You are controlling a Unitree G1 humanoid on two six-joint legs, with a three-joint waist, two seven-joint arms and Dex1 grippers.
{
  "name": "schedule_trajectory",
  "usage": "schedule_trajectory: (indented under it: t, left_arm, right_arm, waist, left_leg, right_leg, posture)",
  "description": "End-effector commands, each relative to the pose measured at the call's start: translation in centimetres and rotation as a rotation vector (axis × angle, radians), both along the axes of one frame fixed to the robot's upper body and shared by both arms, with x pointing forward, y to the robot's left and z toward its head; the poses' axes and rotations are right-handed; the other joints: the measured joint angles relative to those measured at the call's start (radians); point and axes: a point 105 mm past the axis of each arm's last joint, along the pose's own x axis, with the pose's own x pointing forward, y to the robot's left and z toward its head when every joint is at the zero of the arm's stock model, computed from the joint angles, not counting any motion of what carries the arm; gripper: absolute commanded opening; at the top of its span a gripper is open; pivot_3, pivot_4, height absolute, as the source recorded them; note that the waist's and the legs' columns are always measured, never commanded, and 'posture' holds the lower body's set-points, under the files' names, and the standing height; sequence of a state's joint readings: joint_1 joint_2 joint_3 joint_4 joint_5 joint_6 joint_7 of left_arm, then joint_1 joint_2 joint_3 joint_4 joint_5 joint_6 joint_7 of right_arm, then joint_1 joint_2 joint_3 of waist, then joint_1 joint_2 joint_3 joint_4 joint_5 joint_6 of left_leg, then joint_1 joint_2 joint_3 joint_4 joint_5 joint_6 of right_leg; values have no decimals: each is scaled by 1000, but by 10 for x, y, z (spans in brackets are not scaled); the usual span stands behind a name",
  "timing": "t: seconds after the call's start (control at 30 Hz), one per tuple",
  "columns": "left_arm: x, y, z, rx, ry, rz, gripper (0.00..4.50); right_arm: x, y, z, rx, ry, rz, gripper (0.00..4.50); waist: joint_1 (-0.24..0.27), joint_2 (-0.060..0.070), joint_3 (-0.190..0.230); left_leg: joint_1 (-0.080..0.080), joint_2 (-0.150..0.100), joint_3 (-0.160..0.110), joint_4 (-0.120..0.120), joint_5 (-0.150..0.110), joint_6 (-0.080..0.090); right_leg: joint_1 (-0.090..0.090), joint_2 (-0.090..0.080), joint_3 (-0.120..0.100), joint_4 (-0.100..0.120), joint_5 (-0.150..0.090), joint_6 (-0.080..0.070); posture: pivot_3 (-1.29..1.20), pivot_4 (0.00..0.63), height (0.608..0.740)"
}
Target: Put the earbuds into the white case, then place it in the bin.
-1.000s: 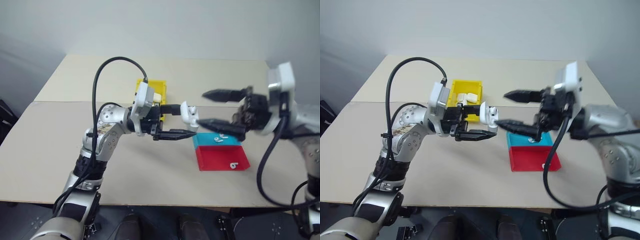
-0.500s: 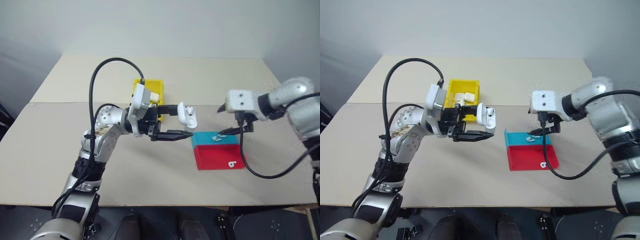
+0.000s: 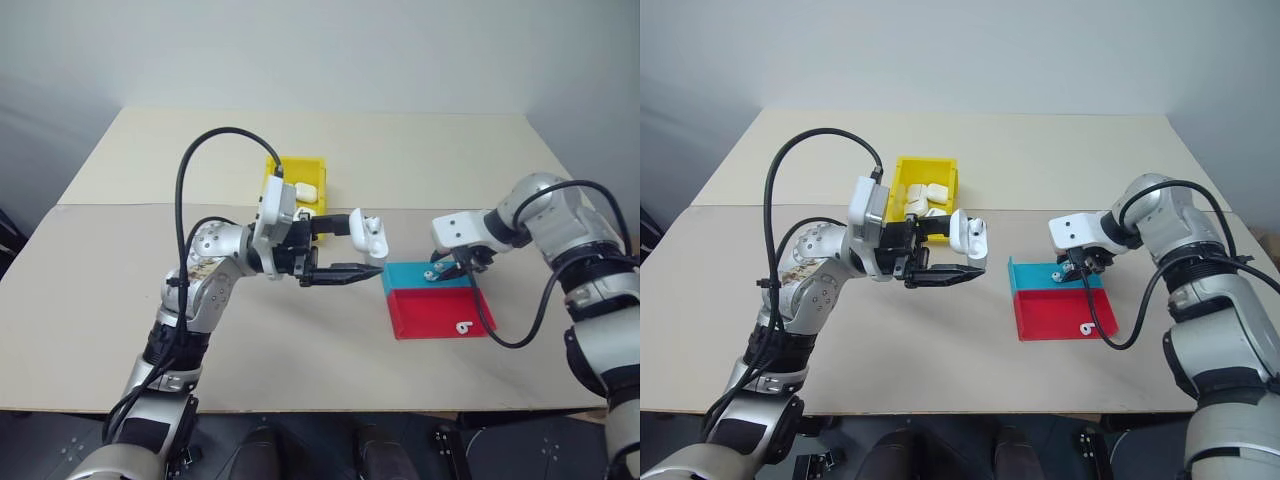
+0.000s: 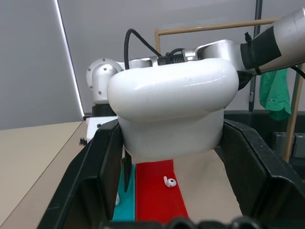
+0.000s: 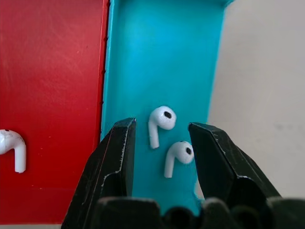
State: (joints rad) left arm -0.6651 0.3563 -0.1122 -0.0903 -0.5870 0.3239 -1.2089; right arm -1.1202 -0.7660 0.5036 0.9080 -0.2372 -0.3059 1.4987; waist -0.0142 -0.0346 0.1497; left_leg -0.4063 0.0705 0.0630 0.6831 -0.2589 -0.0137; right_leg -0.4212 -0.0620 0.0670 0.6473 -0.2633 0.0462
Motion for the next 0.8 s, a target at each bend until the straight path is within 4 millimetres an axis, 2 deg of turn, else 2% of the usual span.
schedule_trajectory:
  t: [0.03,0.7,0.73,0.8]
  left_arm:
    - [-7,2,12,-30,-70,1,2795]
    - [-11,8,14,-30,-76,52,2795]
    - [-11,8,15,-30,-76,52,2795]
    - [-11,8,14,-29,-76,54,2795]
  right_arm:
    - [7,3,11,-23,-50,27,2175]
    - [12,8,-15,-81,-25,49,2175]
    - [12,8,-15,-82,-28,49,1878]
    - [12,9,-17,-79,-24,47,1661]
  waist:
    - [0,0,0]
    - [-5,0,0]
    - [-5,0,0]
    - [-4,0,0]
  left_leg:
    - [0,0,0,0,0,0]
    - [2,0,0,0,1,-2]
    - [2,0,0,0,1,-2]
    - [2,0,0,0,1,-2]
  right_leg:
    - [0,0,0,0,0,0]
    - [1,0,0,1,0,0]
    - [1,0,0,1,0,0]
    - [1,0,0,1,0,0]
  posture:
    - [0,150,740]
    - [0,150,740]
    - [0,150,740]
    - [0,150,740]
